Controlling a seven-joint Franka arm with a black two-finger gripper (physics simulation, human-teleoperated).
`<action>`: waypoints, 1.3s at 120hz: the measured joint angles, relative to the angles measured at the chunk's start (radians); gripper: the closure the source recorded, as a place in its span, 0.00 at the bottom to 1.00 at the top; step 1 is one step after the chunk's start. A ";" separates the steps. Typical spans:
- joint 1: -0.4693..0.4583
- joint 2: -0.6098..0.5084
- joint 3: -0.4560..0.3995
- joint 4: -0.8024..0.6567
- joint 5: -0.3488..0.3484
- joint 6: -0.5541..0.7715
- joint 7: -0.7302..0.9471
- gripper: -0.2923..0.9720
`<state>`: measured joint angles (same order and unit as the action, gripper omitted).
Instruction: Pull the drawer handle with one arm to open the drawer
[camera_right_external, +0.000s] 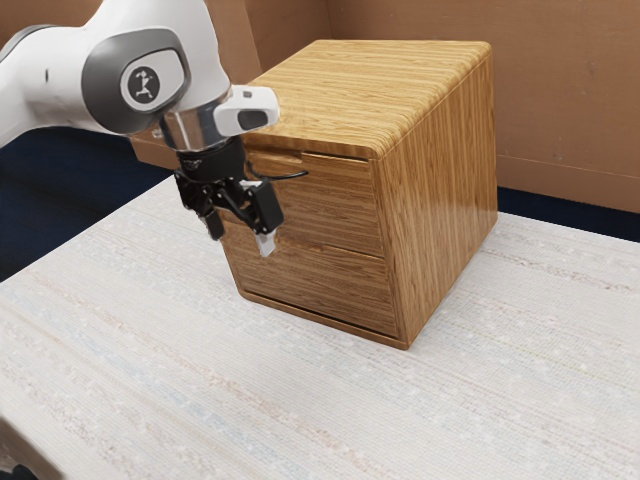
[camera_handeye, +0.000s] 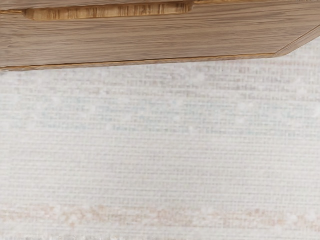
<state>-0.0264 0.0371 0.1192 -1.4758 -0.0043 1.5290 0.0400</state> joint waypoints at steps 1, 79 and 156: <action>0.007 0.000 0.000 0.000 0.000 -0.001 0.001 0.23; 0.049 -0.001 0.002 0.002 -0.001 -0.015 0.054 0.23; 0.052 -0.081 -0.125 0.115 -0.045 -0.127 -0.827 0.23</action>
<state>0.0256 -0.0436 -0.0062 -1.3608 -0.0492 1.4023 -0.7874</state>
